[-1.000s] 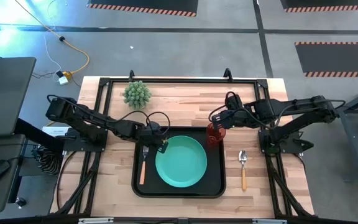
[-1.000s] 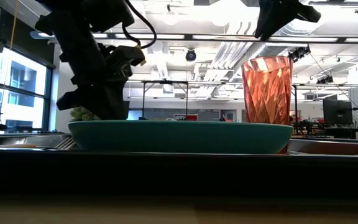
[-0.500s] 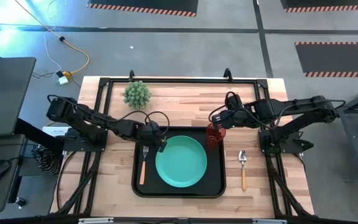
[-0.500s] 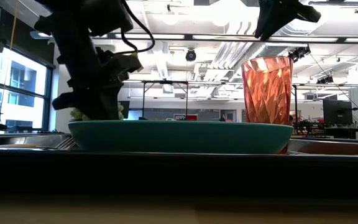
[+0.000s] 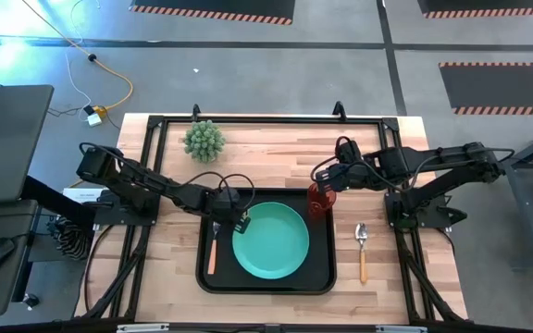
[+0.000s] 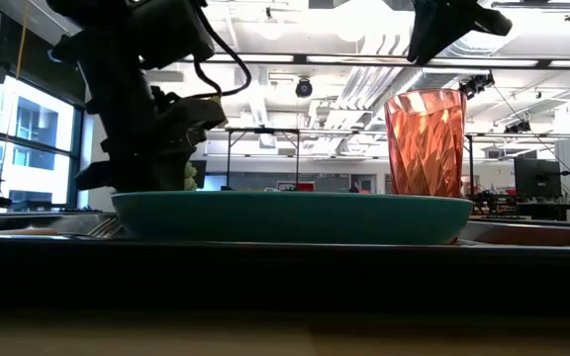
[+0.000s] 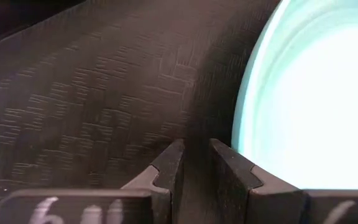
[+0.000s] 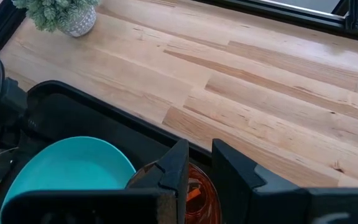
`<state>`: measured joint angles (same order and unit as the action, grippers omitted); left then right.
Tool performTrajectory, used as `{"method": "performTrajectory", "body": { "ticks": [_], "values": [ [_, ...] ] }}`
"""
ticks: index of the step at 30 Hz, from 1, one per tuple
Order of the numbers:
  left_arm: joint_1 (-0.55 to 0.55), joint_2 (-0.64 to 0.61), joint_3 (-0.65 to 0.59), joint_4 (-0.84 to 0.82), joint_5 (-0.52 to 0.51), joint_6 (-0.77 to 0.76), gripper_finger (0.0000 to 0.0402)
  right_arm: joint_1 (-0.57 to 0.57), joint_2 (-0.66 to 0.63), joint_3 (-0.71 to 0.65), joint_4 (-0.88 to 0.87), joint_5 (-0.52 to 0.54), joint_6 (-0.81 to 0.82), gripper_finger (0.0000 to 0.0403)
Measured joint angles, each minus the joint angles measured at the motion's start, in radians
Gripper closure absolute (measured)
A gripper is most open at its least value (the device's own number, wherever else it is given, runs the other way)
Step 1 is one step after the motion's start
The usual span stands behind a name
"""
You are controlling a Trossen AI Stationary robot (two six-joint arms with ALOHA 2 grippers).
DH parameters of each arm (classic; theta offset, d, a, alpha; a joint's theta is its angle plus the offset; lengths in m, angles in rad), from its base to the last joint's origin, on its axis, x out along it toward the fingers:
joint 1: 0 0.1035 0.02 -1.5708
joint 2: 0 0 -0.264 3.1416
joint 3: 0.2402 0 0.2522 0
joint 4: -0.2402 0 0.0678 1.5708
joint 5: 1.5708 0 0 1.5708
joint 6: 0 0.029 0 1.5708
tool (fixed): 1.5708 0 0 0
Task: Pick and place plate/cup/fork/spoon on tray
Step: Adjust the blue plate, then put the yellow spoon on the black tray between the orange fork and blue plate
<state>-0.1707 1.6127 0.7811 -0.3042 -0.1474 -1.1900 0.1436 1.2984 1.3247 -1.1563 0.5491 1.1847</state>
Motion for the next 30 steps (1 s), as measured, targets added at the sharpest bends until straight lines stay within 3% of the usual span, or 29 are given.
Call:
{"method": "performTrajectory", "body": {
  "ticks": [22, 30],
  "values": [
    [0.008, -0.043, 0.0, -0.005, 0.0, 0.013, 0.0337, 0.0, 0.0, 0.0, 0.0, -0.008, 0.009, 0.034],
    [0.045, -0.148, 0.001, -0.055, -0.003, 0.085, 0.0337, 0.015, 0.0, 0.003, 0.017, -0.128, 0.049, 0.034]
  ]
}}
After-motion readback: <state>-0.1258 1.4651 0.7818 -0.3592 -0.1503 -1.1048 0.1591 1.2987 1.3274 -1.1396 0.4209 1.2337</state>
